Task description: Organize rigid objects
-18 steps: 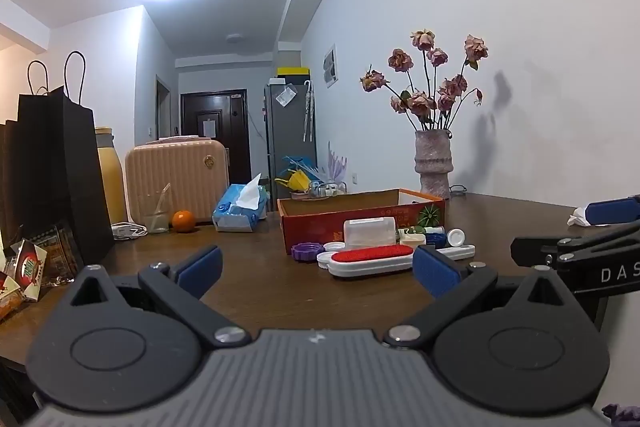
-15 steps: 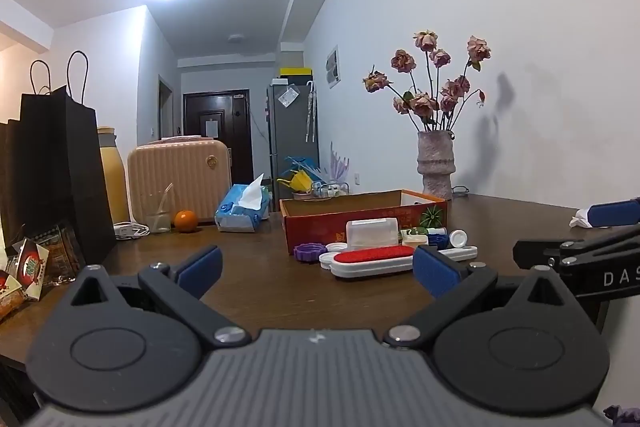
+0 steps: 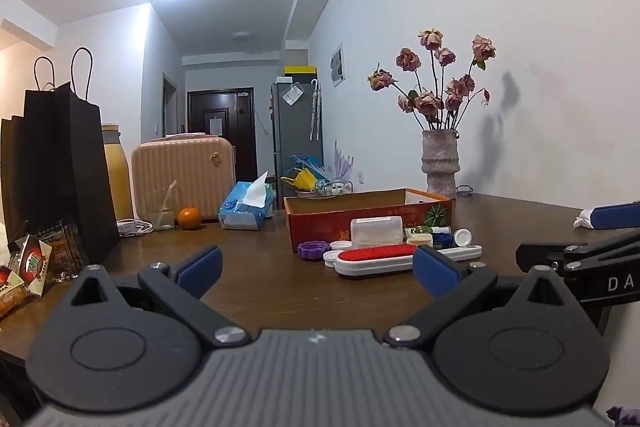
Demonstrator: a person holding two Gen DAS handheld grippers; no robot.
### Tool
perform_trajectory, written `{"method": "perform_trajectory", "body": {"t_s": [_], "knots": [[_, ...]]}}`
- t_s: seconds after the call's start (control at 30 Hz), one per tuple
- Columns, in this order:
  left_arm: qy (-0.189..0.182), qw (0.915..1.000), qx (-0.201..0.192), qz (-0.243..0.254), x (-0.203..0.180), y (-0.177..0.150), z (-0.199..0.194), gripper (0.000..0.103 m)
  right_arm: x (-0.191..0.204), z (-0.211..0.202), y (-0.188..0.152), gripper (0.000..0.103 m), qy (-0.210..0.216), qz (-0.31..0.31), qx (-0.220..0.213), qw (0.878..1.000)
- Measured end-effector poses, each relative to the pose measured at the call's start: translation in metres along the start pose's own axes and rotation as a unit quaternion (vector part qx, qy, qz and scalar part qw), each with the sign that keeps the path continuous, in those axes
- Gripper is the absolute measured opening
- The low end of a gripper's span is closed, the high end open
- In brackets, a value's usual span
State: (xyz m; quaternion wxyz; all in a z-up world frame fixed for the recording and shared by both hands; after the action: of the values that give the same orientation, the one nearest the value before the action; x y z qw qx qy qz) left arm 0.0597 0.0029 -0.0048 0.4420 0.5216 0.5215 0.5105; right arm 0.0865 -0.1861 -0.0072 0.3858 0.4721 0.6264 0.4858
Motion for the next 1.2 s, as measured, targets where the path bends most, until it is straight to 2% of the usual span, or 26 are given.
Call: {"method": "perform_trajectory", "body": {"t_s": [1.2], "knots": [[-0.004,0.9999,0.008,-0.006,0.0012,-0.0039,0.0021,0.103,0.0040,0.0042,-0.0037,0.103,0.007,-0.001,0.009,1.000]]}}
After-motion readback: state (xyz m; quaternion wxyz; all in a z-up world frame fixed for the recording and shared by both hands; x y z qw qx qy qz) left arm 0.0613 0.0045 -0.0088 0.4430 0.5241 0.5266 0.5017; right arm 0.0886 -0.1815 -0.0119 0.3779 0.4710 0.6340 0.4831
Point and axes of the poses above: each gripper's, at about its wrist camera, not at the fingertips, and z roughly the way its jaws point, x to its left, y to its top, the point moved 6 cm from there along z, roughly the way its jaws point, and after that the axes turned 3 degrees about y, right-handed, at the moved point
